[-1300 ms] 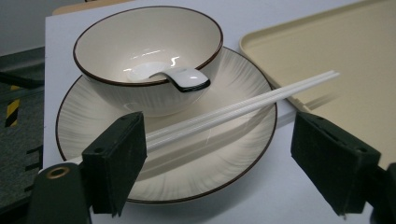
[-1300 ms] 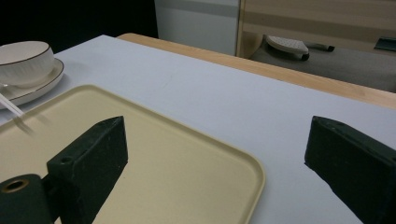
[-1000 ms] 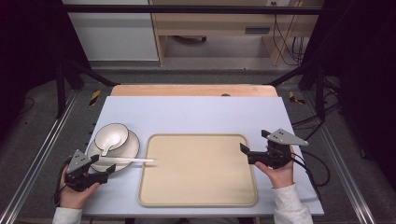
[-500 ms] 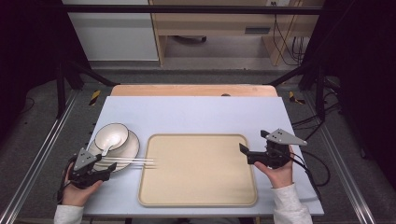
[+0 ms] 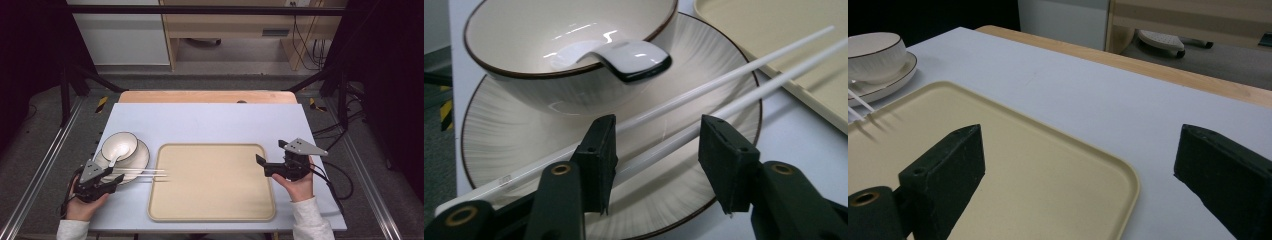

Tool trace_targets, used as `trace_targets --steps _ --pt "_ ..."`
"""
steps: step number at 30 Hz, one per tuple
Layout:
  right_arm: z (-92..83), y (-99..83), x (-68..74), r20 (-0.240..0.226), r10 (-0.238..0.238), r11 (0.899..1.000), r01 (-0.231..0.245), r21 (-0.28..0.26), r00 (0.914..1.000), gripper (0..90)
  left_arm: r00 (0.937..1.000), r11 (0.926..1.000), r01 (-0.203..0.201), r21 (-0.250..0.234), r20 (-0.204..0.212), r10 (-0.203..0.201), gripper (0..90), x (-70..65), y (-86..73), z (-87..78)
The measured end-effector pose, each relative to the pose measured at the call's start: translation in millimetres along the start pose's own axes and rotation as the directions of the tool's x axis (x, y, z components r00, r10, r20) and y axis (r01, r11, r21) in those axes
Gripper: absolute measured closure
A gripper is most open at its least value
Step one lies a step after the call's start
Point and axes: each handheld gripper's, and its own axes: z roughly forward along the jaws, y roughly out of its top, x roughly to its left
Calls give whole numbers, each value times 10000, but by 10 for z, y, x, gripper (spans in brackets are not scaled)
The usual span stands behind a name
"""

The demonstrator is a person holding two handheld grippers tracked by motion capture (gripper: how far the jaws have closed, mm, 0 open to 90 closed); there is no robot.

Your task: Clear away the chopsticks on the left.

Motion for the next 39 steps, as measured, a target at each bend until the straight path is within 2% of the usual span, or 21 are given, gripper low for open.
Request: trace_targets --steps 5,11,16,26,30,34,39 --pt "15 -5 3 16 -17 10000 17 57 10000 64 9994 9989 -213 421 271 202 582 -20 11 30" --pt "27 -10 6 -1 -40 9999 40 108 10000 64 9993 9989 -26 473 366 9 614 -24 25 29" --pt "24 -10 4 -5 -54 9999 54 117 10000 64 9985 9978 -158 643 537 124 689 -41 52 39" --pt "36 -13 7 -53 -52 9998 53 180 10000 65 9966 9967 -1 814 818 -66 828 -74 90 56" --pt "35 -12 8 -49 -27 9999 28 167 10000 65 9968 9965 48 838 788 -114 825 -83 101 61" --pt "30 -9 6 -51 -17 9999 18 151 10000 65 9965 9969 148 774 812 -211 777 -79 153 63" --pt "29 -9 7 -58 -15 9999 16 162 10000 65 9968 9934 391 1077 657 -463 764 -75 206 131"
